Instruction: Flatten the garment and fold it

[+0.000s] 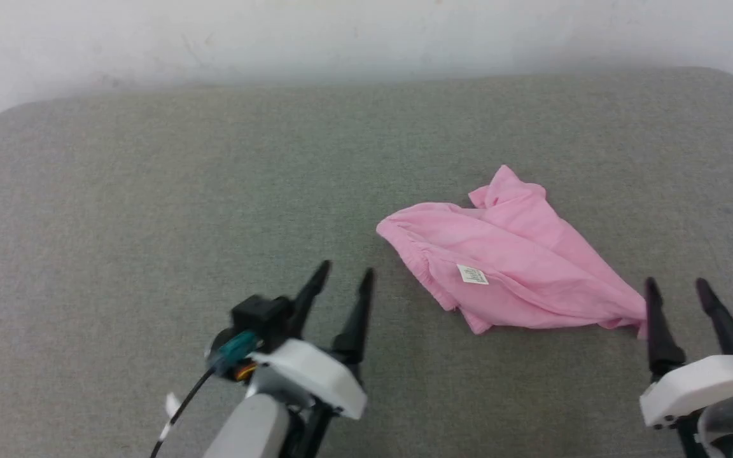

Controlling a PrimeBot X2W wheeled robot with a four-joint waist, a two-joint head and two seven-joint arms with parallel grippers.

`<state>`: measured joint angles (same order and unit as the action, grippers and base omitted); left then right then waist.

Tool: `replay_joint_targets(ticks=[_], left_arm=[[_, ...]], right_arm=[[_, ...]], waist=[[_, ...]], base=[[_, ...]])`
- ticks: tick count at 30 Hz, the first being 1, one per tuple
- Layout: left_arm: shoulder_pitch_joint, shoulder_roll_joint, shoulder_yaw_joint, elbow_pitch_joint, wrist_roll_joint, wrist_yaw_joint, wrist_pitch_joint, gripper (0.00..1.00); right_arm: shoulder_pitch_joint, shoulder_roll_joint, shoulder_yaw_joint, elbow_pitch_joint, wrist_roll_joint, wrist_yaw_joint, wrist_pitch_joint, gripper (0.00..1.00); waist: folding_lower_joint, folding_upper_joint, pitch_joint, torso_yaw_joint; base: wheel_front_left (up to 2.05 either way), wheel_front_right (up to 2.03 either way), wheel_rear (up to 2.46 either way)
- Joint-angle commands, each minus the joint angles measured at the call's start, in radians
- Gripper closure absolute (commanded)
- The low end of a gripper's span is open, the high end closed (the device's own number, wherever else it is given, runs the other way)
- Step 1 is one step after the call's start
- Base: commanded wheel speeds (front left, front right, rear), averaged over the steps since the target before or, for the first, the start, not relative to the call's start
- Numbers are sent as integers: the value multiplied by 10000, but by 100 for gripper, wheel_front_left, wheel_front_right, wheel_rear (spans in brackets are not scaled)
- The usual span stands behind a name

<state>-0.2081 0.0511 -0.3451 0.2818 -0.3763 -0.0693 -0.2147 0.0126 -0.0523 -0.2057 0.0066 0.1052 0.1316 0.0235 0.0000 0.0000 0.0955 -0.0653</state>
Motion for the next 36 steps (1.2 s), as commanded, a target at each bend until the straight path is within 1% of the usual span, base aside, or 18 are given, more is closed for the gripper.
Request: replay_joint_targets(ticks=[1,6,8,12,18,24,27,28,30,32,36], left_arm=[[-403,-8,-376,101,-335,-66,235,0],[-1310,-8,-1405,654,-1689,157,1400,0],[-1657,-8,-1664,962,-1997,344,1927,0],[-2183,-8,-1873,1398,-2545,662,2539,0],[-2654,-8,-1852,1923,-2933,1091,3050,0],[-2868,24,-1916,2288,-2947,1269,3272,0],[-2961,103,-1923,2574,-2740,1690,3316,0],[-2966,99,-1903,2641,-2781,1746,3364,0],[-2949,79,-1825,2706,-3029,1717,3475,0],[-2967,67,-1829,2695,-3159,1592,3458,0],[-3079,48,-1846,2492,-3381,1071,3074,0]], right_arm=[[110,19,212,-53,-25,-9,-118,0],[110,19,890,-63,82,-9,-120,0],[54,20,1085,-38,128,-9,-129,0],[-75,20,1379,22,192,-9,-158,0],[-336,20,1606,219,283,-9,-292,0],[-482,20,1647,421,372,-9,-412,0],[-523,20,1676,529,415,-9,-437,0],[-538,20,1682,559,424,-9,-442,0],[-571,20,1714,609,460,-9,-445,0],[-607,20,1748,637,477,-9,-441,0],[-669,20,1784,658,488,-9,-453,0]], waist=[[0,0,-18,-145],[0,0,93,-461],[0,0,169,-602],[0,0,367,-870],[0,0,682,-1209],[0,0,863,-1328],[0,0,881,-1319],[0,0,883,-1309],[0,0,874,-1289],[0,0,875,-1264],[0,0,887,-1209]], base=[[0,0,0],[0,0,0],[0,0,0],[0,0,0],[0,0,0],[0,0,0],[0,0,0],[0,0,0],[0,0,0],[0,0,0],[0,0,0]])
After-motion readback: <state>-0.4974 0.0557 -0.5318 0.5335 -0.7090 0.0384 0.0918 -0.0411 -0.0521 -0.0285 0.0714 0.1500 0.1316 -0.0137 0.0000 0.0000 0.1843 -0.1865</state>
